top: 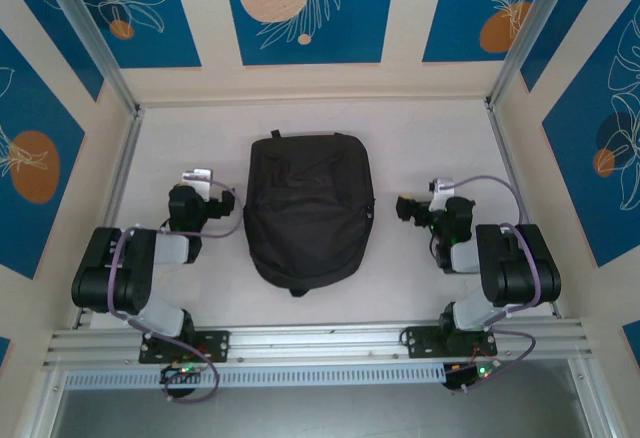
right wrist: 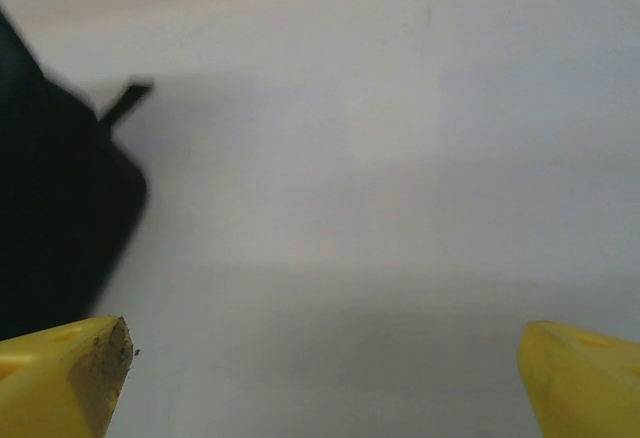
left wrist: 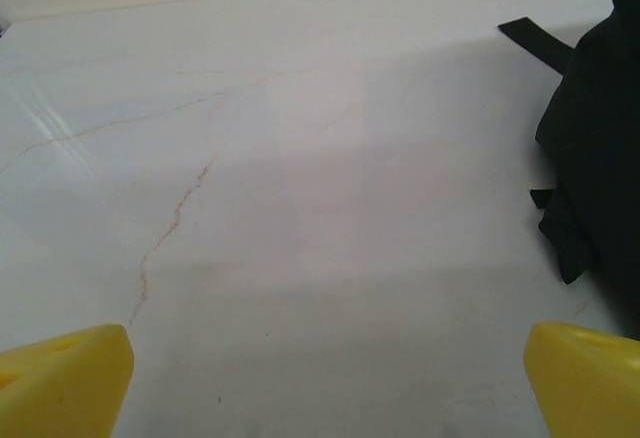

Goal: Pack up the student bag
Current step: Reset both arms

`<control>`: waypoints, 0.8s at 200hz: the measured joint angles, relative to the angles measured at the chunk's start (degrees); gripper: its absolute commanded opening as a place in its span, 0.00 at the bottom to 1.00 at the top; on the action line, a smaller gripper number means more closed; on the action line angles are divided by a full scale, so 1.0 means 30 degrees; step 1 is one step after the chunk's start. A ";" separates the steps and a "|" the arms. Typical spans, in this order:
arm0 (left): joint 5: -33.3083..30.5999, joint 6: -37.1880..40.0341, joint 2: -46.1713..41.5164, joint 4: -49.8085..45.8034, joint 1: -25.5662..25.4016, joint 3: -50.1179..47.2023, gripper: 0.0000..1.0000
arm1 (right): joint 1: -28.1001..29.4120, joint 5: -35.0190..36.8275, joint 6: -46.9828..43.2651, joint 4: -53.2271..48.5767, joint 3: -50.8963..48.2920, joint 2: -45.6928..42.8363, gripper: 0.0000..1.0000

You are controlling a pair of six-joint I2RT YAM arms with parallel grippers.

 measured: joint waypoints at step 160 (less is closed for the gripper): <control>0.0146 -0.0007 0.0007 -0.0102 0.0066 0.0000 1.00 | 0.0488 0.0583 -0.0714 -0.1355 0.0503 -0.0044 0.99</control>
